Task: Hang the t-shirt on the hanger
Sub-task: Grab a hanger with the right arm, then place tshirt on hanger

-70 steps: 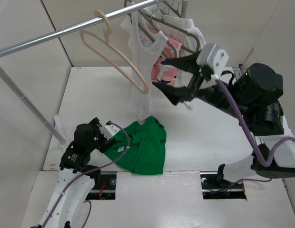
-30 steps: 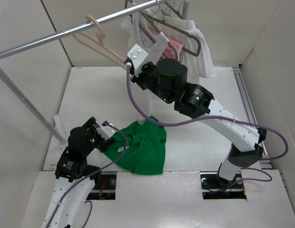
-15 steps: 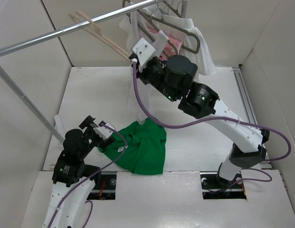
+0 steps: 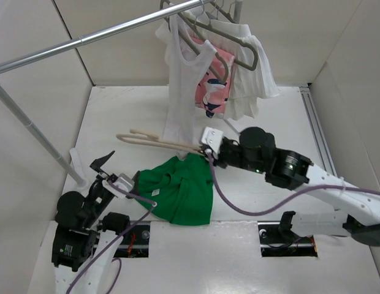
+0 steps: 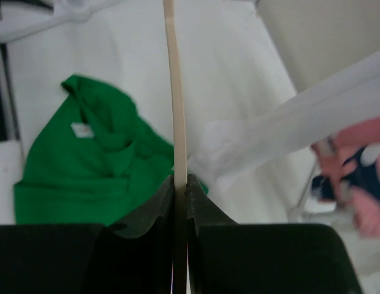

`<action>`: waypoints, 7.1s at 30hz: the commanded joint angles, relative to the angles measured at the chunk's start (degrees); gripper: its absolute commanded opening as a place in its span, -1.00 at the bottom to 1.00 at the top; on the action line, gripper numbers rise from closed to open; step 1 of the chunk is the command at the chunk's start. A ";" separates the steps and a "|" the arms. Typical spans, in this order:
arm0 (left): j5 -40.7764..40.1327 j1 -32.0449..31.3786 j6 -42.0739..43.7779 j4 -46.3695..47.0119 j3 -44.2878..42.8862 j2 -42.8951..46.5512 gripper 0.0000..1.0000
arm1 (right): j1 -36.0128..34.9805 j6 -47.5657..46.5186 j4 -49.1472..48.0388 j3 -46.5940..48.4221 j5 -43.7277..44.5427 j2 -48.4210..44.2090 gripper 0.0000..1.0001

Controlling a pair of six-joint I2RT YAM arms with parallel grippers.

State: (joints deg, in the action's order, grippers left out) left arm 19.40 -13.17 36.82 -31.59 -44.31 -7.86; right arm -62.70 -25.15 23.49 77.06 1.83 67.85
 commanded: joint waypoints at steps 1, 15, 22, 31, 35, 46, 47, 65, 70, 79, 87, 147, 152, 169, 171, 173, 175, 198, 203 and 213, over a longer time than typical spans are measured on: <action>6.79 -0.45 -3.68 4.61 -3.58 0.30 0.99 | 0.65 5.63 -3.71 -7.25 -4.29 -10.09 -1.00; 32.53 -0.45 4.12 -3.20 -18.69 -20.69 0.95 | 1.17 8.54 -5.73 -18.88 -7.27 -13.20 -1.00; 34.40 -0.45 23.11 -24.20 -24.59 -31.60 0.41 | 1.17 6.69 -5.12 -17.99 -6.58 -12.74 -1.00; 33.24 -0.45 17.78 -16.24 -23.09 -32.83 -0.58 | 1.17 6.69 -7.23 -18.61 -9.03 -12.05 -1.00; 34.04 -0.45 15.56 -14.81 -23.62 -31.61 -0.47 | 1.17 6.69 -7.75 -19.14 -9.74 -11.43 -1.00; 32.28 -0.45 13.98 -14.98 -23.10 -29.94 -1.00 | 1.17 5.02 -5.83 -16.78 -11.48 -5.12 0.05; 32.28 -0.45 14.50 -14.99 -23.10 -29.94 -1.00 | 1.17 4.15 -5.82 -16.76 -12.28 -5.10 0.20; 34.48 -0.45 24.10 -20.27 -22.48 -30.46 -1.00 | 0.12 -11.24 0.77 9.69 -19.05 21.87 0.59; 33.95 -0.45 20.14 -15.17 -20.73 -28.71 -1.00 | 0.12 -9.41 -3.69 6.45 -24.49 23.73 0.56; 34.66 -0.45 15.22 -13.85 -18.97 -27.04 -1.00 | 0.12 1.67 -13.38 2.22 -16.25 23.73 -1.00; 21.32 -0.45 1.43 -2.70 -15.19 -20.98 1.00 | 0.12 6.16 -6.53 -3.04 -6.93 16.89 -1.00; -11.65 -5.82 18.30 -14.12 7.14 -49.00 0.43 | 0.65 13.28 6.49 -14.30 -2.79 -0.88 -1.00; -15.79 -5.82 18.29 -12.88 7.75 -51.56 0.34 | 0.65 13.28 6.49 -14.92 -2.27 -1.41 -1.00; -10.46 -5.82 11.36 -14.37 0.83 -49.89 -1.00 | 0.65 6.69 6.38 -14.39 -12.47 -4.13 -1.00; -8.33 -5.82 9.25 -14.37 -4.53 -49.89 -1.00 | 0.65 6.07 12.35 -11.25 -11.93 -5.36 -1.00; -7.09 -5.82 5.12 -14.37 -7.53 -50.50 -1.00 | 0.65 6.07 20.23 -8.52 -11.23 -5.36 -1.00; -6.39 -5.82 2.83 -13.85 -11.13 -52.86 -1.00 | 0.65 7.21 24.66 -5.52 -12.53 -4.66 -1.00; -8.41 -8.72 -9.13 -18.42 -22.83 -64.39 -1.00 | -1.02 6.51 11.78 -4.28 -32.77 1.14 -1.00; -7.89 -8.72 -8.52 -20.09 -22.31 -61.59 -1.00 | -1.02 10.12 11.75 -3.05 -21.88 3.07 -1.00; -4.02 -9.86 -6.67 -21.32 -24.23 -59.21 -1.00 | -1.02 13.36 5.88 -4.53 -23.44 6.76 -1.00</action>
State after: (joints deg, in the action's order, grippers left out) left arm 12.40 -22.44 29.54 -51.40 -65.39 -68.49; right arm -63.46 -13.93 37.28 71.92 -21.04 73.32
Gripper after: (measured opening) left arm 0.007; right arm 0.465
